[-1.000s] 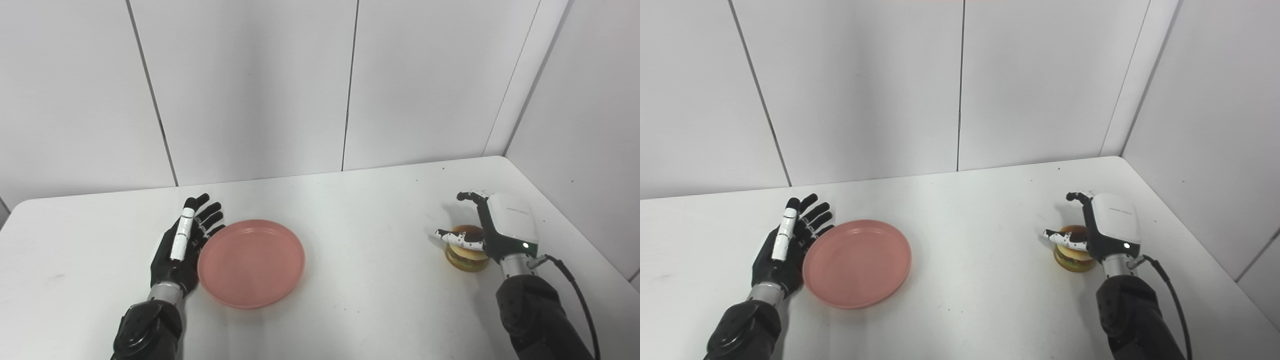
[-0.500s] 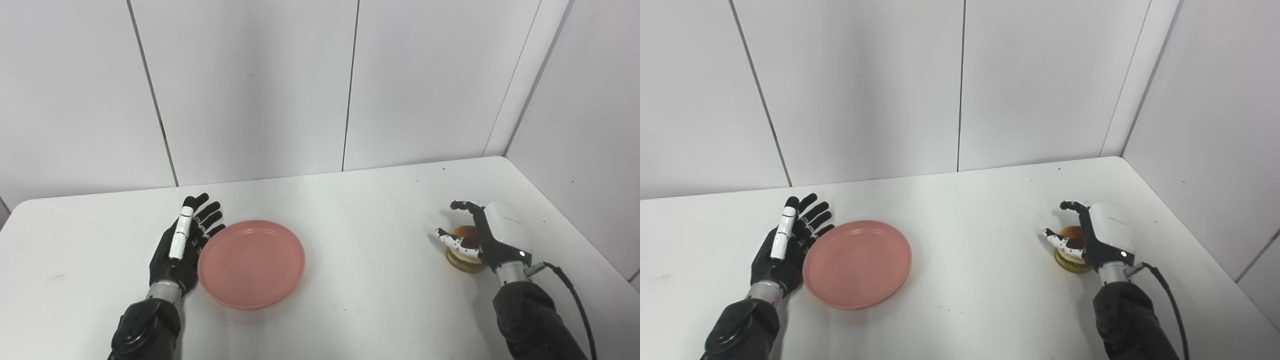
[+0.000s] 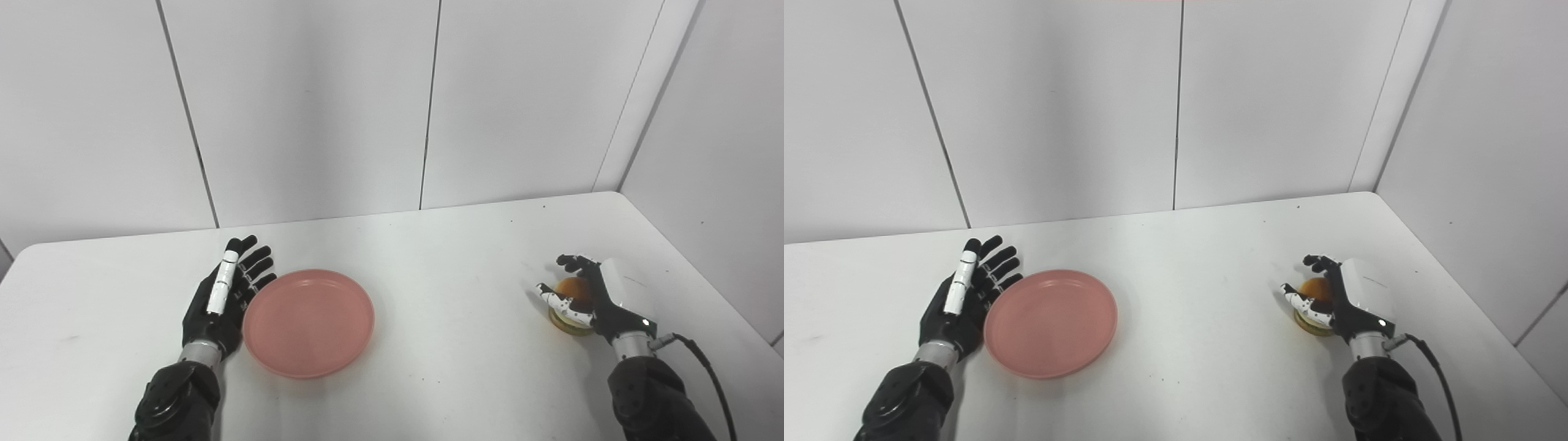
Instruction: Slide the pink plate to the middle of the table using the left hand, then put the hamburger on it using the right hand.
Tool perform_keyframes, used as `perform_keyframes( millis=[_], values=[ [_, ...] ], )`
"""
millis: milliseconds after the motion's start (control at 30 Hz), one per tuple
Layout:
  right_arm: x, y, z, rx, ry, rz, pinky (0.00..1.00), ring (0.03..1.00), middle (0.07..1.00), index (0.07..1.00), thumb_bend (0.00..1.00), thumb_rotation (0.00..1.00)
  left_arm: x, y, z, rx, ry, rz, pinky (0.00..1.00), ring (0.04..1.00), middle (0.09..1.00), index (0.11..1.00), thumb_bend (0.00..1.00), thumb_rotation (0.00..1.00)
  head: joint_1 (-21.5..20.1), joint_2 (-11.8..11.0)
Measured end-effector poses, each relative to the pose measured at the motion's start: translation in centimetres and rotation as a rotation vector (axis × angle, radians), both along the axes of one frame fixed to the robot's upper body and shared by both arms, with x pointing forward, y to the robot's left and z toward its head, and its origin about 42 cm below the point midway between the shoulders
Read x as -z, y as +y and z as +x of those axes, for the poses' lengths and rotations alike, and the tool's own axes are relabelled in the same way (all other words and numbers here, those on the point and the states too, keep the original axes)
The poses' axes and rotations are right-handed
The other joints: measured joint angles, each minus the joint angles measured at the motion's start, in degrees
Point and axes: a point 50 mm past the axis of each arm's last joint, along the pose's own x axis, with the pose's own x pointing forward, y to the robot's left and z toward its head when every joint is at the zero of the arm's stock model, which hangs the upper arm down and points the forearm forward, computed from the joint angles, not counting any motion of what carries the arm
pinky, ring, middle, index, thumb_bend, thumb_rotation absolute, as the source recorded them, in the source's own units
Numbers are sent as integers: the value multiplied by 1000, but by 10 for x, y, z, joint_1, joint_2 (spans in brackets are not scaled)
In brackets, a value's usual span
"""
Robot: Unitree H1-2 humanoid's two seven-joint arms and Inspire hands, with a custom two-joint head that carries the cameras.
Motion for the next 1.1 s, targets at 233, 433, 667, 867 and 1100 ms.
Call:
perform_keyframes(
  millis=[233,433,667,867,1100],
  values=[
    [9,-3,-7,1,-61,-12,477,552,612,647,723,457,-1,0,0,1,7,-5,768,833,789,787,697,680,-1,4],
    [16,-7,-15,7,-124,-22,356,419,503,533,613,300,-1,0,0,1,7,-4,774,829,785,780,714,678,3,5],
    [12,-10,-16,11,-185,17,129,166,233,469,519,166,-1,0,0,1,7,-4,775,825,787,787,703,684,4,4],
    [11,-10,-15,13,-194,6,89,124,180,260,653,316,0,0,1,1,9,-7,776,815,781,782,710,672,6,4],
    [10,-11,-14,-5,-214,-9,77,112,159,174,618,403,-1,-1,0,0,9,-7,751,804,777,777,709,677,11,4]
  ],
)
